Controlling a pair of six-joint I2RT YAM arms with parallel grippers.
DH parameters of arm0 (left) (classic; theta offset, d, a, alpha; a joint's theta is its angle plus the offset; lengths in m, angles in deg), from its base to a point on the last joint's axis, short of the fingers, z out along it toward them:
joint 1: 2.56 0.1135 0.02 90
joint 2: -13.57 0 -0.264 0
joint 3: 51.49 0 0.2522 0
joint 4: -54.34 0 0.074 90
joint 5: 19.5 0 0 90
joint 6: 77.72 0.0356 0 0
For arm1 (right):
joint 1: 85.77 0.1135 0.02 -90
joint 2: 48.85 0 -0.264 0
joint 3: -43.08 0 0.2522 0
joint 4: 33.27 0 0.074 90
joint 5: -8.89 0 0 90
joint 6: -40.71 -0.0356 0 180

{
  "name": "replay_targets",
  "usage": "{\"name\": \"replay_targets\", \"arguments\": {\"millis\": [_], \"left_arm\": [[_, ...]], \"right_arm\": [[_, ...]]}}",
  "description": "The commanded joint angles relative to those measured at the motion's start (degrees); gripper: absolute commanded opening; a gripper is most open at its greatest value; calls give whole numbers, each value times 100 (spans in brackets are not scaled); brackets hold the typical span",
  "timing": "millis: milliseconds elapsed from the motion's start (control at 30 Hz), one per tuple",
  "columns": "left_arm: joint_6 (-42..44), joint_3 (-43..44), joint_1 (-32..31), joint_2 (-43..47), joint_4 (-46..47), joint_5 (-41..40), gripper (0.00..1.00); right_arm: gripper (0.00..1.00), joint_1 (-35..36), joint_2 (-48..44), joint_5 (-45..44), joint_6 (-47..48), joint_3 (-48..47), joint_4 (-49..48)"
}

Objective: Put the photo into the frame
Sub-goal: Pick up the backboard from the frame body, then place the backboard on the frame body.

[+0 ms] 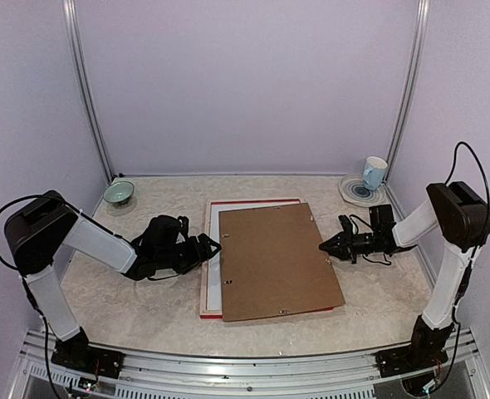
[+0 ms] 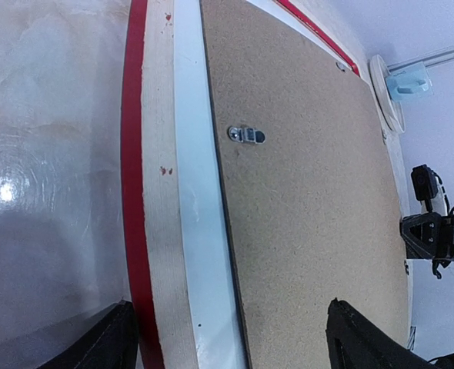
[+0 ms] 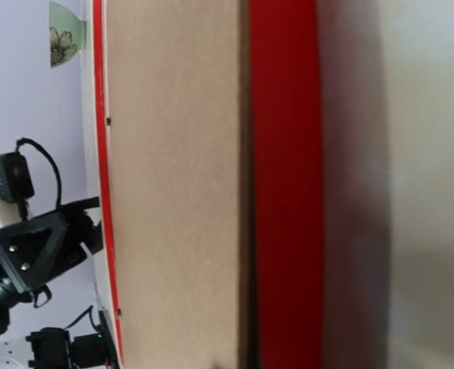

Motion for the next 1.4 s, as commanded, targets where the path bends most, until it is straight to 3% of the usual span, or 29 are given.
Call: {"name": "replay_targets", "arguments": {"millis": [0, 1367], "left_arm": [[2, 96, -60, -66, -67, 132, 83], [0, -83, -26, -137, 89, 162, 84]], "right_arm": [[1, -37, -172, -143, -361, 129, -364], [0, 537, 386, -864, -977, -473, -918]]}}
